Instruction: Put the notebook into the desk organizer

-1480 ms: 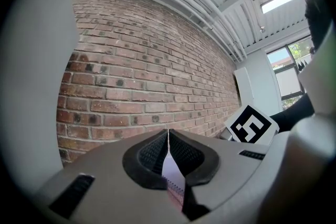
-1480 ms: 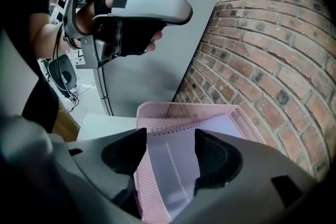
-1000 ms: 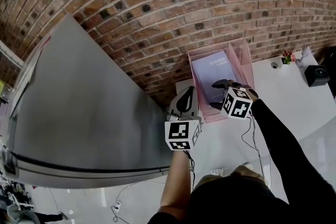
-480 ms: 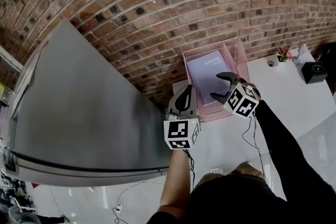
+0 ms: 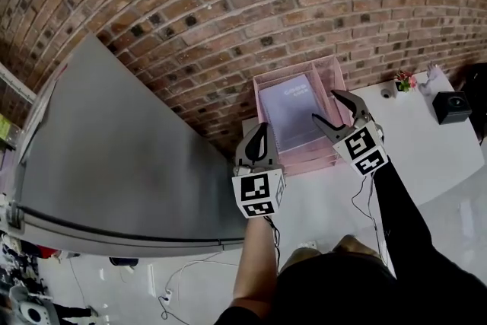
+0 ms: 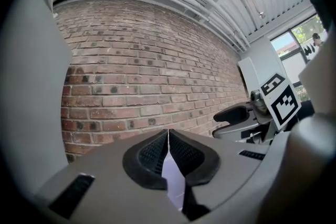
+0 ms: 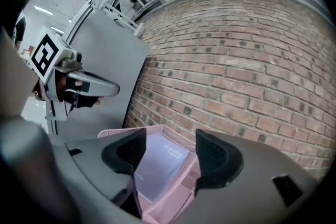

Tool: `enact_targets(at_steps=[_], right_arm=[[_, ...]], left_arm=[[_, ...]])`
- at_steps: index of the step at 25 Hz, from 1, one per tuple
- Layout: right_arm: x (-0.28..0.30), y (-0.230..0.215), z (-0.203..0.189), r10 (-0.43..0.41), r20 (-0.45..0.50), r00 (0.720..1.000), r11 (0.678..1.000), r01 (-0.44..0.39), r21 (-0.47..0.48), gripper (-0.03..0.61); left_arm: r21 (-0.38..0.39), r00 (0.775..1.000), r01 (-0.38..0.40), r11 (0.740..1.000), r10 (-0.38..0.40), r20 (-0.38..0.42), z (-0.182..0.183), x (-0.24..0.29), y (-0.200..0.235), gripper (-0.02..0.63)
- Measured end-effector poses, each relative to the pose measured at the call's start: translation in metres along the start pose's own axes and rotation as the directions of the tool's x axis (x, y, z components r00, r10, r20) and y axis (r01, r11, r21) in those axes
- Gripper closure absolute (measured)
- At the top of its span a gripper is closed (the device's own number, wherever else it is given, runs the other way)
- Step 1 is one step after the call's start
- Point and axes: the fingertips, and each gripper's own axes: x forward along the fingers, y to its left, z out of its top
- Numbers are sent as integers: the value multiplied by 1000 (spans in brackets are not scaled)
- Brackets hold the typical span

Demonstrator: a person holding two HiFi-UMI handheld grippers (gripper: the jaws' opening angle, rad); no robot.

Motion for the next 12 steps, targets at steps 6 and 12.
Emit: enact_targets(at_steps=[6,12], right_arm=[[-34,-16,-4,-15,51,999,996,10,91,296],[-69,-22,-22,1,84,996,996,-9,90,296]], left_arm=[[-17,1000,-25,1000,25,1,7,1,-37,594],[-22,1000,-23,999,24,20,14,-8,-72,594]])
